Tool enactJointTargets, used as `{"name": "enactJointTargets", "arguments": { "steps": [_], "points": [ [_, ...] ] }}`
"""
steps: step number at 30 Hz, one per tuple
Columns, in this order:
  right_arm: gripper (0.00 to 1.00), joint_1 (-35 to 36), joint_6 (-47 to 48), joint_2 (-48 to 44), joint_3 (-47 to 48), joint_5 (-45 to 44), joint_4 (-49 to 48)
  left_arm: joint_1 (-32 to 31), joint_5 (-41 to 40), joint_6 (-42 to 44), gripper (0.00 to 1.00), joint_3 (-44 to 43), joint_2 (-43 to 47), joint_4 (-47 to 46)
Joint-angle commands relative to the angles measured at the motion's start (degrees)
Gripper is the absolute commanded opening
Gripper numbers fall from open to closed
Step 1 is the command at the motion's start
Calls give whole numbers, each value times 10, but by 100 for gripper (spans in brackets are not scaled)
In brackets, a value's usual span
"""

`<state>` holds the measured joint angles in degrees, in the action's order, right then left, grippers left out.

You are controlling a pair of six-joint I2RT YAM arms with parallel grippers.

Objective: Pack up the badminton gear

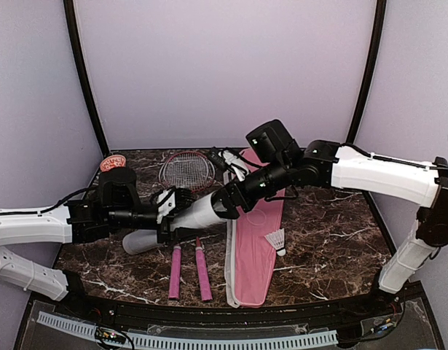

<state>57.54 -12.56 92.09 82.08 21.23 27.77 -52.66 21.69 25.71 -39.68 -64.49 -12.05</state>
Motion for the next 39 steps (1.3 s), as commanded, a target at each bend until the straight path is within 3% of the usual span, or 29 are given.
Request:
{"name": "enactJointTargets", "arguments": {
  "steps": [1, 8, 14, 19, 25, 29, 33, 39],
  "points": [
    [79, 13, 13, 41, 27, -34, 29, -2, 27, -31, 36, -3, -7, 4],
    [87, 25, 20, 59, 48, -50, 38, -2, 26, -31, 36, 1, -12, 2],
    [91, 13, 20, -41, 5, -24, -1, -2, 16, -25, 36, 6, -12, 17],
    [91, -16, 48, -112, 6, 22, 32, -2, 13, -17, 36, 3, -24, 29],
    [90, -101, 109, -165, -22, 70, 97, -2, 22, -21, 36, 1, -28, 35],
    [89, -152, 145, -118, -21, 55, 189, -2, 24, -22, 36, 0, -25, 37],
    [87, -170, 151, -83, -62, 30, 161, -2, 31, -24, 36, -3, -28, 37],
    [83, -199, 174, 32, -50, 4, 175, -2, 33, -25, 36, -2, -26, 39]
  ]
}}
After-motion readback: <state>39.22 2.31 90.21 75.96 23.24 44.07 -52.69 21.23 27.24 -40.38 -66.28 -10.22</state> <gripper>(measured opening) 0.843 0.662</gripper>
